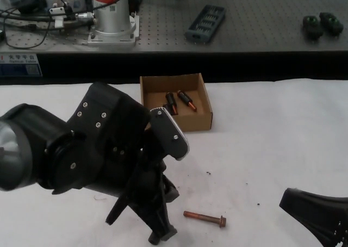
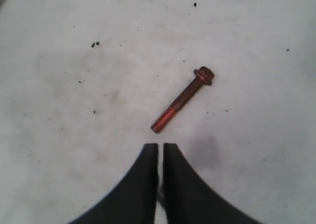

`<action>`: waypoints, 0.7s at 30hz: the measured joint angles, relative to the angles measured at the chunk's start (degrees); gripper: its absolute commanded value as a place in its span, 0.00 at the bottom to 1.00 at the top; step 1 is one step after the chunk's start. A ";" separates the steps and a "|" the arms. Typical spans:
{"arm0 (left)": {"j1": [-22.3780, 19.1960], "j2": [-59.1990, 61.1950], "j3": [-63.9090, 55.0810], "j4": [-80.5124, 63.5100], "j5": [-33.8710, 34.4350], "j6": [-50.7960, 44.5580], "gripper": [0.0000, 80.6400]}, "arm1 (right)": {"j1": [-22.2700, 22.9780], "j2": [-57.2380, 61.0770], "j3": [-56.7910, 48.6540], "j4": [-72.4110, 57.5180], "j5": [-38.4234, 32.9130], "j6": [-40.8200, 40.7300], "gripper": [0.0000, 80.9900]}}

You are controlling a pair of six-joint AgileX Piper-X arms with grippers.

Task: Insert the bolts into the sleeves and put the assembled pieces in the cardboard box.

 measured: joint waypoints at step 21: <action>-0.10 6.05 -2.71 -4.20 -1.93 16.90 0.26 | 0.00 0.00 0.00 6.05 0.39 -2.90 0.07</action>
